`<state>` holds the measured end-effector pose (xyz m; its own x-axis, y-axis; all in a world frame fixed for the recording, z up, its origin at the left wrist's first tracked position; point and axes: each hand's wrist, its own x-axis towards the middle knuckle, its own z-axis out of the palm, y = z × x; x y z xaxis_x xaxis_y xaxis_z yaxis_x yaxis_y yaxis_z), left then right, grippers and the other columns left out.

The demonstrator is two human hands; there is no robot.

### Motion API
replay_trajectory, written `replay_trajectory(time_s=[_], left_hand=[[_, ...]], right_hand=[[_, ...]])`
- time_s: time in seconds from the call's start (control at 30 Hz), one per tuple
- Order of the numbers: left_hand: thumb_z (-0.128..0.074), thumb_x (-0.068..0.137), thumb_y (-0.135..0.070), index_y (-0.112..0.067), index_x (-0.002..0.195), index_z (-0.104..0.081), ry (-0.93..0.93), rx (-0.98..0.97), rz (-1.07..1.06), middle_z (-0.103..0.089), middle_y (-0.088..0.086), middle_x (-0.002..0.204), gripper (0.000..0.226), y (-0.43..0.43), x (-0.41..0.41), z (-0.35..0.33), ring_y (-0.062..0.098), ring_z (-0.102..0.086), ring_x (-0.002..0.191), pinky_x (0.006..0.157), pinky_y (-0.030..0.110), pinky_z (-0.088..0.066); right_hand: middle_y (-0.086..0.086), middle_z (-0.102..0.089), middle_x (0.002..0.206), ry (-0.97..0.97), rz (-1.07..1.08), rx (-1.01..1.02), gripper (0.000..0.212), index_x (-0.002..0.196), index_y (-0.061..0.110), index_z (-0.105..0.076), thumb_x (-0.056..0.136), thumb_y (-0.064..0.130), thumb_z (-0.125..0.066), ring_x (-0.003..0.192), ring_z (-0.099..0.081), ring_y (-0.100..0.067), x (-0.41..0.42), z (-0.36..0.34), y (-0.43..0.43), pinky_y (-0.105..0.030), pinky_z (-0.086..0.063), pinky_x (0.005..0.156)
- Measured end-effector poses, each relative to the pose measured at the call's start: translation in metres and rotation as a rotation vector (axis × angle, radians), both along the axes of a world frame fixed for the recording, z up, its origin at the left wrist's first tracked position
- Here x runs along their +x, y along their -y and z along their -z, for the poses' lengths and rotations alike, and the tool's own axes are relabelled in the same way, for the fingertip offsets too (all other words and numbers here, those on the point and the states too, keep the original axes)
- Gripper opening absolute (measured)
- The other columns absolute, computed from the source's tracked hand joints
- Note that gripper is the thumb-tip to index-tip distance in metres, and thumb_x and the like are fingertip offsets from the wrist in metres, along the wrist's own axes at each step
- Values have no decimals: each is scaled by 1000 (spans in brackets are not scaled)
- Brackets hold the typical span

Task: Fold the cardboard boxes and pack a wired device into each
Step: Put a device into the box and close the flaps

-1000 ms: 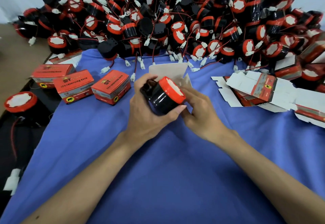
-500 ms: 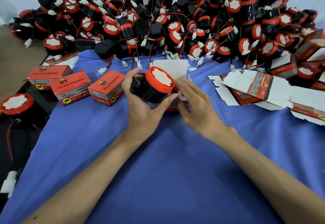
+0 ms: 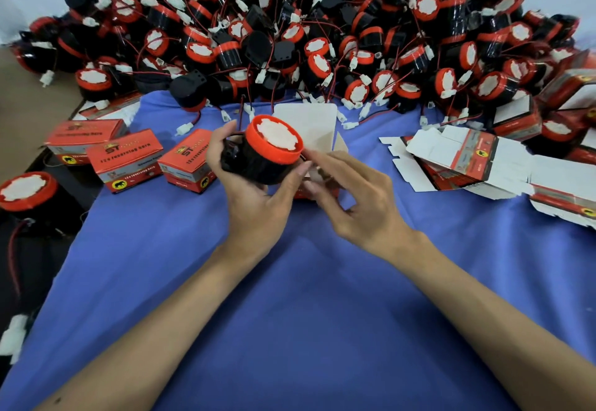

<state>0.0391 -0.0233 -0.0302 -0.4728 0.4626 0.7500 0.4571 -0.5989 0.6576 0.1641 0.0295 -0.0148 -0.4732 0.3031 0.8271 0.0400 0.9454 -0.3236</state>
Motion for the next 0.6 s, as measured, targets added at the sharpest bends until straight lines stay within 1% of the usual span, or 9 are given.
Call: replay_trajectory(time_s=[0.07,0.13,0.2,0.27,0.33,0.37,0.43,0.47,0.6], left_hand=[[-71,74,13,9,129,-14,-8,23,-14,-32,-2,123,79,0,2,-1,-11,-49,111,92,9,-42],[-69,74,16,16,127,-13,4,48,-30,-31,0,123,77,1,5,-3,-12,-48,112,92,8,-40],[-66,75,19,16,127,-14,39,52,-33,-30,2,123,74,2,5,-4,-12,-47,111,93,8,-40],[-63,74,21,9,128,-16,101,32,-5,-34,7,123,72,3,2,-4,-4,-52,111,91,12,-43],[-57,71,18,-2,128,-19,187,1,60,-39,20,124,71,7,2,-8,21,-58,108,87,20,-47],[-53,70,17,-4,127,-20,199,-8,77,-39,18,123,70,9,2,-10,21,-59,105,84,20,-47],[-50,66,15,1,127,-21,137,-3,124,-37,3,117,69,11,2,-10,-3,-55,96,79,12,-45],[-50,65,10,2,126,-22,112,3,171,-37,-1,114,67,10,0,-8,-7,-52,92,77,11,-44],[-47,62,-10,-14,121,-30,212,-23,372,-40,6,103,62,14,2,-11,6,-48,78,66,22,-43]], right_hand=[[-12,-63,109,-17,-95,-75,40,120,-7,-57,82,2,-65,98,-61,-14,6,-4,-1,-22,-51,86],[-16,-57,124,35,-219,-215,51,127,-3,-51,78,3,-62,117,-57,-23,13,-9,-1,-38,-50,96],[-17,-53,132,103,-288,-324,61,134,-2,-41,76,-6,-60,122,-55,-25,15,-12,0,-41,-50,96],[-11,-54,132,122,-277,-332,63,135,-1,-38,78,-11,-63,113,-61,-16,12,-11,2,-30,-53,92],[-6,-58,122,84,-198,-198,50,126,-8,-50,79,-8,-68,101,-65,-13,9,-6,0,-23,-55,87],[-7,-61,117,57,-168,-121,43,119,-10,-57,78,-5,-70,98,-65,-14,8,-4,-2,-20,-54,86],[-12,-68,106,15,-143,-45,35,107,-10,-66,75,0,-75,91,-67,-16,7,-4,-3,-21,-55,82],[-14,-71,100,1,-141,-26,33,103,-9,-68,73,2,-77,86,-68,-18,6,-4,-2,-22,-55,78],[-13,-70,79,-44,-119,34,17,88,-6,-73,76,6,-76,69,-62,-18,4,-4,1,-22,-51,65]])
